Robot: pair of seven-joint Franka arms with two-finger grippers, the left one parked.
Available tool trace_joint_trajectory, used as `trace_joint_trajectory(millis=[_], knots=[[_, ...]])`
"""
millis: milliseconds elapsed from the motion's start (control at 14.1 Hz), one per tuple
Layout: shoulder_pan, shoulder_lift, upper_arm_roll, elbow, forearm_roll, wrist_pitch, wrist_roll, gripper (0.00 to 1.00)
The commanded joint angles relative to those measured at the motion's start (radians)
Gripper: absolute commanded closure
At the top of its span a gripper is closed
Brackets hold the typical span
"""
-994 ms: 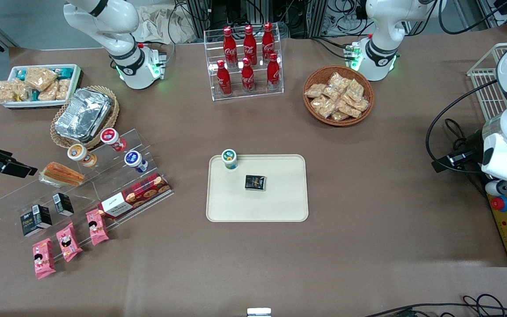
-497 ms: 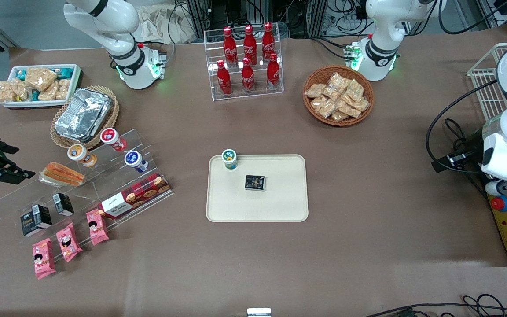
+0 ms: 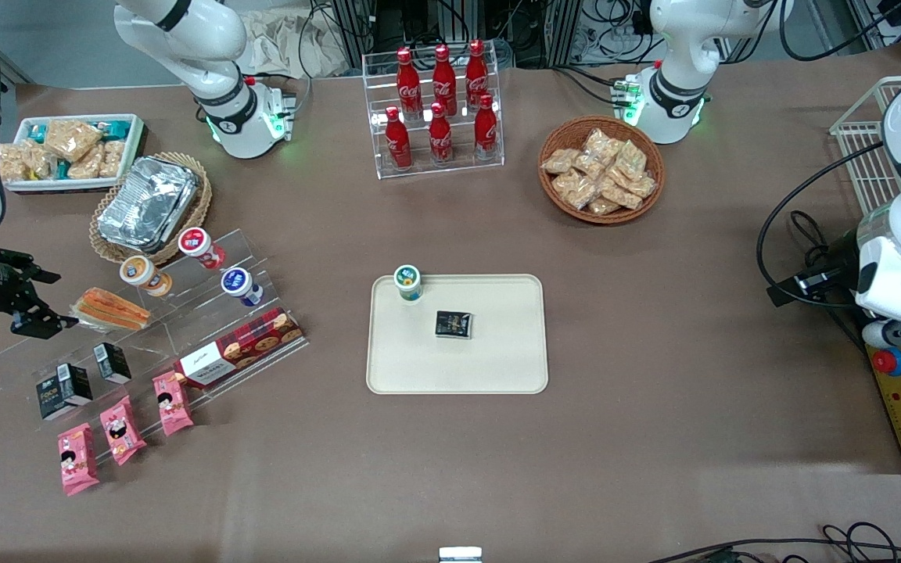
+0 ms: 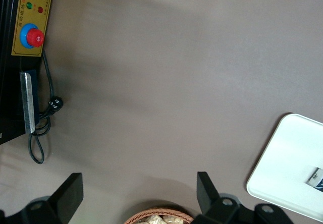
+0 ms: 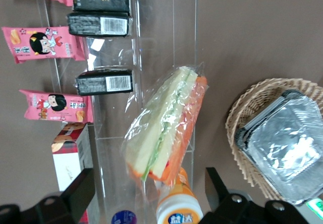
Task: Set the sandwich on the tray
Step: 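Lower the open right gripper around the wrapped triangular sandwich, then close the right gripper on the sandwich and lift it off the rack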
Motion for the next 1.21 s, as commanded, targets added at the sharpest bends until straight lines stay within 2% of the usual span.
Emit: trace_joint_trajectory(millis=[0, 213, 781, 852, 923, 1065, 1136], knots=[[-0.017, -0.018, 0.006, -0.070, 0.040, 0.085, 0.060, 0.03], [-0.017, -0.006, 0.006, -0.098, 0.061, 0.114, 0.129, 0.03], [-0.041, 0.020, 0.006, -0.142, 0.101, 0.150, 0.137, 0.04], [-0.043, 0.022, 0.006, -0.142, 0.106, 0.151, 0.137, 0.07], [-0.046, 0.025, 0.006, -0.142, 0.106, 0.150, 0.137, 0.17], [-0.045, 0.026, 0.006, -0.142, 0.106, 0.145, 0.126, 0.48], [-0.045, 0.026, 0.006, -0.139, 0.104, 0.144, 0.121, 0.54]])
